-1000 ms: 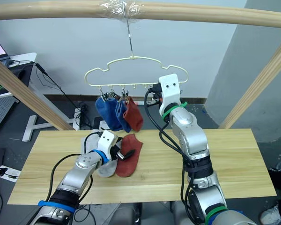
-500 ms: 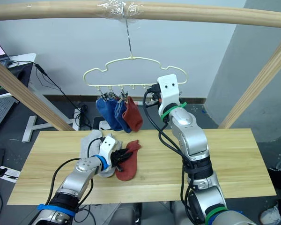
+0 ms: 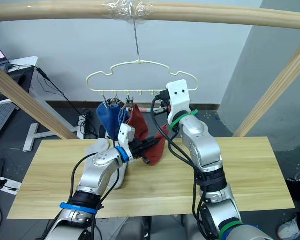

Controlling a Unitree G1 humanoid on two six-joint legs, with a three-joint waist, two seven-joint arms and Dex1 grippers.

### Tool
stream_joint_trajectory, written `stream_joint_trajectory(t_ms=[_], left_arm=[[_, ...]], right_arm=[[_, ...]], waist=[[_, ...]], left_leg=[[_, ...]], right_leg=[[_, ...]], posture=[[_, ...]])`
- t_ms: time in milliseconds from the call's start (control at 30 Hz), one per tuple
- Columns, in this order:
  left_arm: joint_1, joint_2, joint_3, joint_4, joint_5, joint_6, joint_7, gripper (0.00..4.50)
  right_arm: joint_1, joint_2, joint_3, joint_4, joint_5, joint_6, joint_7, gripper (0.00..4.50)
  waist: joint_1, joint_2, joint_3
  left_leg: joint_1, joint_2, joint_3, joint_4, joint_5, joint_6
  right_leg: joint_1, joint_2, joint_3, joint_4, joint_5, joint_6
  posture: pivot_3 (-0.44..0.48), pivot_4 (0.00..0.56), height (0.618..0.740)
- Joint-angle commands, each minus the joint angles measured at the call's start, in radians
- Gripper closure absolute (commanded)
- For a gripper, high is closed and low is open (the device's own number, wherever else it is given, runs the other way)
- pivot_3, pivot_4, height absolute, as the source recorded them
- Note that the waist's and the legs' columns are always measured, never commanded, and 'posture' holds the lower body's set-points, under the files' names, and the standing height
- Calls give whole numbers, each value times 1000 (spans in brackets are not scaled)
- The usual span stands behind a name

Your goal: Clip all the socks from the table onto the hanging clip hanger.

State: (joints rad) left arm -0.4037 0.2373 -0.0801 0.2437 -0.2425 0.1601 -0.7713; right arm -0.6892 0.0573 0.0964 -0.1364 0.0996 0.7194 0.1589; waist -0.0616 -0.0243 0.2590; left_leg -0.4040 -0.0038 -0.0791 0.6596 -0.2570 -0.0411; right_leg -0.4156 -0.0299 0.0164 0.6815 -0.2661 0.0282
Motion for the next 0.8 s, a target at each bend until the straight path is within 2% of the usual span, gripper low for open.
stream_joint_trajectory(t_ms=[33,400,800], left_arm=[[-18,-32,25,-43,-40,8,28,4492],[-94,-74,38,-15,-20,7,144,4492],[-118,-95,55,-43,-47,28,179,4492]], right_arm=[[-7,11,-4,-61,23,4,-1,4500],[4,15,5,-75,37,30,-3,4500],[8,11,9,-74,41,38,-10,4500]], waist=[[0,0,0],[3,0,0],[2,0,0]], left_leg=[[0,0,0,0,0,0],[0,-1,0,1,0,0],[0,-1,0,1,0,0]], right_leg=[[0,0,0,0,0,0],[0,0,0,0,0,0],[0,0,0,0,0,0]], posture=[[-62,232,720],[-62,237,720],[-60,237,720]])
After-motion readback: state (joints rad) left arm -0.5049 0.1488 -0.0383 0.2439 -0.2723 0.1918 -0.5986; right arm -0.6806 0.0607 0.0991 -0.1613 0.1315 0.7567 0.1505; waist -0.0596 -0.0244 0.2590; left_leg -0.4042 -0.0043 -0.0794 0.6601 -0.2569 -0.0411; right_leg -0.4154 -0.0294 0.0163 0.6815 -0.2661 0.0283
